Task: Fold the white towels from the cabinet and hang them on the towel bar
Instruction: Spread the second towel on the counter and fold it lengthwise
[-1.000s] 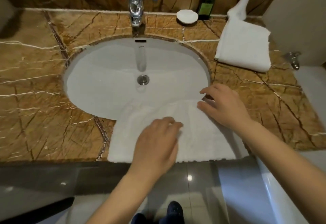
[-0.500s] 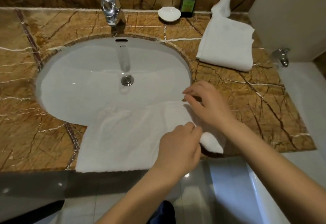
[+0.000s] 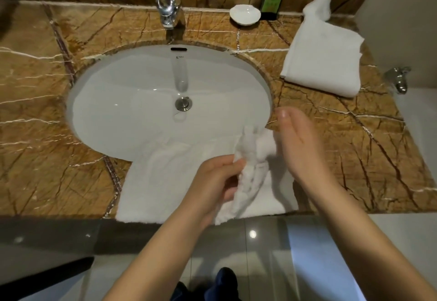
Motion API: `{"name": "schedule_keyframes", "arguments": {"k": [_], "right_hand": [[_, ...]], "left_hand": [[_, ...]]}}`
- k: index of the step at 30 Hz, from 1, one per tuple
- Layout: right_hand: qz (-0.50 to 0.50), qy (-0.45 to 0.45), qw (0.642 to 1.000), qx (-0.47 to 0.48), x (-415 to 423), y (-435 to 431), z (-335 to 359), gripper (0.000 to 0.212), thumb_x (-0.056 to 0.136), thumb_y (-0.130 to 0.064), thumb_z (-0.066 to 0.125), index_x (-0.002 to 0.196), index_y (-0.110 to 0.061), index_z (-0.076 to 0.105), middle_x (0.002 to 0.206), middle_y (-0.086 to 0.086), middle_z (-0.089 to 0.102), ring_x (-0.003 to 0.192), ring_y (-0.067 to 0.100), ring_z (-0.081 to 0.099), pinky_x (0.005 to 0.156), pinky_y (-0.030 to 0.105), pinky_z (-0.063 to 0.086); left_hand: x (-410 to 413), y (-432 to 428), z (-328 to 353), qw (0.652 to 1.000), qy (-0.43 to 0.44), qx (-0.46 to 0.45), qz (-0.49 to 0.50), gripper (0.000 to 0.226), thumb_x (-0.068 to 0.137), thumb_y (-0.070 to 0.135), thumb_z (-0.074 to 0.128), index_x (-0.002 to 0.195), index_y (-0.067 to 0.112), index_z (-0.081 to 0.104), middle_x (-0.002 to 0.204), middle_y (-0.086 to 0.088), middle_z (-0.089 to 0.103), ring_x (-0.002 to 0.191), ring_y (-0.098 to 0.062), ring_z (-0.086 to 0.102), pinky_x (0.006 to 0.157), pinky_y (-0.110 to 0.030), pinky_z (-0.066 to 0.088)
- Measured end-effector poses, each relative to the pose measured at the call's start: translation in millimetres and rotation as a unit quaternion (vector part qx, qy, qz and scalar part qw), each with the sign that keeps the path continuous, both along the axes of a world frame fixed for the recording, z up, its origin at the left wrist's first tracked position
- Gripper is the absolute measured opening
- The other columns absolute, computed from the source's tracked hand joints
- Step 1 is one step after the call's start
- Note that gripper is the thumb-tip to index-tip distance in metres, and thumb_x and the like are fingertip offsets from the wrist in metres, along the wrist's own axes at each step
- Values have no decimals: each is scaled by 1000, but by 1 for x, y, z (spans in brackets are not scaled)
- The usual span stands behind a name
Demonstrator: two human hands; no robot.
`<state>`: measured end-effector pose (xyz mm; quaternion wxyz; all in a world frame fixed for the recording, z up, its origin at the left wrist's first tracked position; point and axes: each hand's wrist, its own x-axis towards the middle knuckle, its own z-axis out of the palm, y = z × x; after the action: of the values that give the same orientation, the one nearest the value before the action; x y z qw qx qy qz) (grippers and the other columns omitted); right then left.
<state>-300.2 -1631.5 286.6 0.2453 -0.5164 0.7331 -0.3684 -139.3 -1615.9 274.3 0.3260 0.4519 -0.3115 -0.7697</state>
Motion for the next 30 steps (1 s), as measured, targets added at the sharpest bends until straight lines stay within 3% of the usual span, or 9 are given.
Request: {"name": "schedule_keyframes", "arguments": {"k": [4, 7, 11, 15, 17, 19, 23, 26, 30], "right_hand": [[-48, 47, 994, -82, 27, 22, -9, 52, 96, -40, 34, 144, -20, 33, 147, 1, 33, 133, 11, 31, 107, 35, 32], [87, 94, 991, 39, 67, 39, -34, 61, 97, -51, 24, 152, -29, 8, 160, 1, 11, 147, 17, 8, 119, 44, 16], [184, 311, 923, 132, 87, 48, -65, 60, 91, -58, -1, 143, -39, -24, 161, 3, 6, 148, 23, -3, 118, 49, -1], [170, 328, 919, 140, 94, 47, -64, 61, 88, -58, -4, 146, -41, -16, 160, 5, 14, 148, 26, 3, 117, 53, 1], [175, 301, 928, 135, 105, 44, -58, 63, 90, -56, -1, 149, -39, -8, 160, 6, 16, 148, 25, 5, 117, 52, 0], [199, 241, 942, 119, 123, 40, -53, 61, 92, -56, 4, 150, -39, -3, 160, 5, 15, 147, 22, 7, 118, 47, 0], [221, 213, 946, 108, 160, 40, -53, 61, 93, -58, 10, 149, -42, -5, 161, 8, 5, 148, 20, 3, 120, 43, 0], [231, 204, 947, 89, 169, 43, -59, 63, 92, -58, 9, 149, -39, -10, 161, 4, 3, 148, 17, 1, 120, 42, 0], [229, 255, 935, 95, 162, 46, -69, 68, 92, -55, 7, 150, -24, -9, 158, -5, -2, 148, 15, 2, 120, 37, -2]], "left_hand": [[29, 3, 7, 983, 34, -36, 175, 32, 92, 8, 54, 65, 17, 68, 64, 0, 65, 58, -9, 62, 48, -17, 47], [54, 2, 8, 963, 27, -99, 248, 25, 95, 5, 50, 80, 13, 69, 68, 3, 69, 60, -6, 65, 49, -15, 48], [95, 1, -4, 940, -48, -148, 302, 19, 94, 1, 49, 95, 10, 65, 69, 6, 68, 58, -2, 61, 50, -15, 48], [132, 9, -17, 933, -129, -189, 278, 43, 90, -5, 53, 122, 24, 58, 107, 5, 72, 97, -12, 68, 66, -24, 56], [144, 13, -21, 934, -148, -198, 257, 53, 89, -6, 54, 125, 34, 55, 118, 5, 68, 108, -13, 64, 78, -32, 56], [155, 16, -23, 934, -169, -182, 256, 54, 87, -6, 55, 124, 33, 56, 119, 5, 67, 110, -14, 63, 86, -38, 53], [167, 9, -19, 942, -186, -143, 241, 33, 84, 4, 61, 107, 28, 59, 102, 5, 68, 98, -15, 65, 81, -32, 54], [174, -4, -7, 902, -294, -223, 226, 44, 77, 1, 71, 107, 28, 54, 100, 19, 62, 98, 0, 62, 80, -16, 51], [217, -11, 11, 851, -331, -284, 293, 49, 83, 1, 60, 111, 40, 55, 106, 23, 63, 103, 3, 60, 83, -18, 50]]}}
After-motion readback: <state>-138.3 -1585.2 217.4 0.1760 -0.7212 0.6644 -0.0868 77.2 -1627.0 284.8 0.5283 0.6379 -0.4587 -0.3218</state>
